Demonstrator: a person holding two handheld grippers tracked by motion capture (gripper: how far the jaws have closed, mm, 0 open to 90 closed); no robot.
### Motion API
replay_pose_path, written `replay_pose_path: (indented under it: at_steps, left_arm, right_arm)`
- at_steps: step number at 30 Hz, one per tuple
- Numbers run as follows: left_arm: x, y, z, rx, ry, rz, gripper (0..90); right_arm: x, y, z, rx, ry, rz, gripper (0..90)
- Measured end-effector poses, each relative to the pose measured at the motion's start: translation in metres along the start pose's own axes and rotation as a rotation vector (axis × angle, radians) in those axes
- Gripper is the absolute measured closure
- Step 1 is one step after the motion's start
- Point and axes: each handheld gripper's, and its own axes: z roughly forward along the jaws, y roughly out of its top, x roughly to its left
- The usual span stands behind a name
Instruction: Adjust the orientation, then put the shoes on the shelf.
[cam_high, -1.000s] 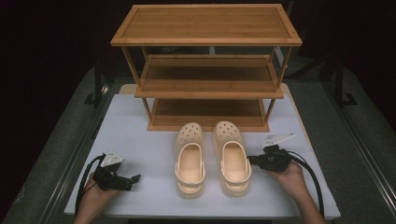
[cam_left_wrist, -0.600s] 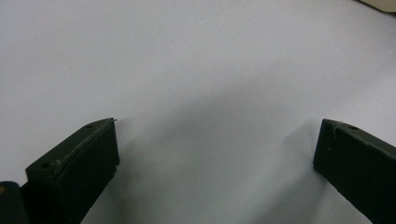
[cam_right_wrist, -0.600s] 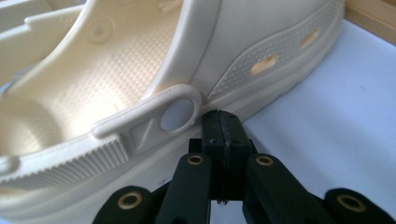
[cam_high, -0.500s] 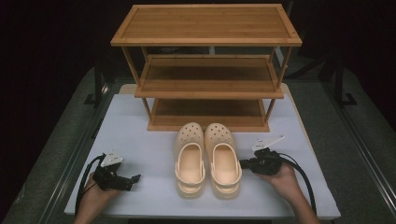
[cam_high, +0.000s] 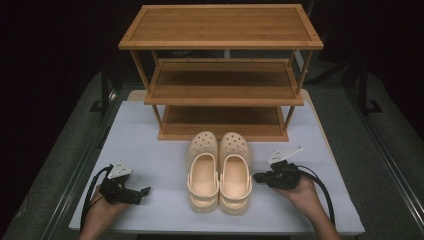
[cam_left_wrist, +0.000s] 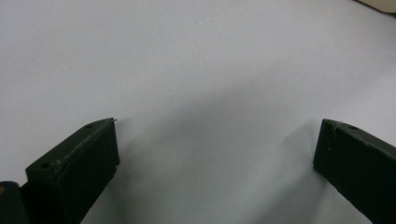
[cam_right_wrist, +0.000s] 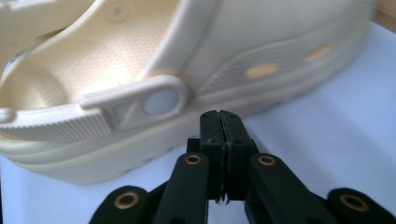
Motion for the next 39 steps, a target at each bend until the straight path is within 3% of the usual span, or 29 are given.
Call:
replay_pose_path:
  at_steps: [1, 5, 11, 18, 22, 24, 30, 39]
  left_arm:
    - [0.000, 0.000, 0.000, 0.000, 0.000, 0.002, 0.0]
    - [0.000, 0.000, 0.000, -0.001, 0.000, 0.002, 0.0]
    - [0.000, 0.000, 0.000, -0.001, 0.000, 0.003, 0.0]
    - [0.001, 0.001, -0.001, 0.001, -0.003, 0.001, 0.0]
    - [0.000, 0.005, -0.003, 0.005, -0.003, -0.018, 0.0]
    - [-0.003, 0.009, -0.007, -0.022, -0.007, -0.025, 0.0]
    - [-0.014, 0.025, -0.015, -0.089, -0.072, -0.044, 0.0]
    - [-0.043, 0.064, -0.016, -0.126, -0.164, 0.026, 0.0]
  right_arm:
    - [-0.001, -0.005, -0.006, -0.012, -0.045, 0.018, 86.3]
    - [-0.005, -0.010, -0.014, -0.036, -0.071, 0.061, 81.7]
    - [0.000, -0.015, -0.024, -0.072, -0.107, 0.086, 60.7]
    - [0.007, -0.018, -0.030, -0.103, -0.121, 0.107, 49.7]
    - [0.010, -0.015, -0.035, -0.164, -0.127, 0.114, 43.3]
    - [0.010, -0.013, -0.035, -0.178, -0.115, 0.116, 40.8]
    - [0.010, -0.010, -0.036, -0.191, -0.111, 0.117, 38.4]
    - [0.017, 0.001, -0.039, -0.218, -0.133, 0.101, 37.9]
